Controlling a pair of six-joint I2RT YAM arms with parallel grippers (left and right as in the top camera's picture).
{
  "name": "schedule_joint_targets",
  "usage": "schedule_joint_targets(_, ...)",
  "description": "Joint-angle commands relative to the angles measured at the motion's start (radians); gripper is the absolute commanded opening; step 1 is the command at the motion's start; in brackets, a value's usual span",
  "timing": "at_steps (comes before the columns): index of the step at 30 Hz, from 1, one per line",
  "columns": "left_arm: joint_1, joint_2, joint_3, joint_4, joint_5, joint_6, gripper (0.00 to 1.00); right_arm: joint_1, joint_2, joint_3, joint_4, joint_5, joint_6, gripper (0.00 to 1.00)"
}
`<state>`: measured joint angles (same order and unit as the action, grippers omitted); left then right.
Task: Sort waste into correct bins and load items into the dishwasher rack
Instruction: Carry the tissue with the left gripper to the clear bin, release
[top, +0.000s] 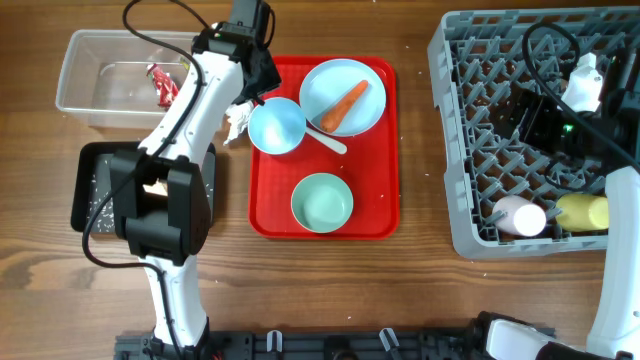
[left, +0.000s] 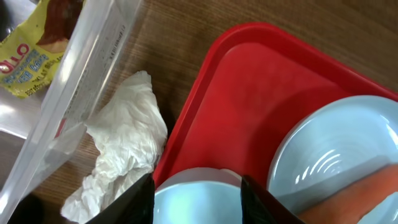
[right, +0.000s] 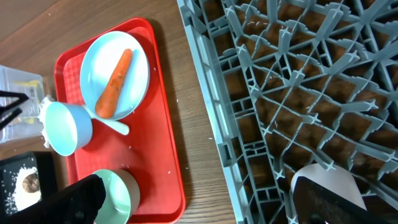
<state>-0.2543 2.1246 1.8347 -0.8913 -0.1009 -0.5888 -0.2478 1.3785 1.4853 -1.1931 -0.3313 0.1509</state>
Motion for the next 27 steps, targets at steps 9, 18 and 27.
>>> schedule_joint_targets(9,0.043,0.100,-0.032,-0.007,-0.080,-0.126,0.53,-0.004,0.010,-0.005,-0.010,0.018,-0.047,1.00)
schedule_joint_targets(18,0.043,0.150,-0.032,-0.015,-0.080,-0.126,0.04,-0.004,0.010,-0.005,-0.013,0.025,-0.047,1.00)
schedule_joint_targets(27,0.043,-0.027,0.142,-0.075,-0.054,0.074,0.04,-0.004,0.010,-0.005,-0.008,0.024,-0.044,1.00)
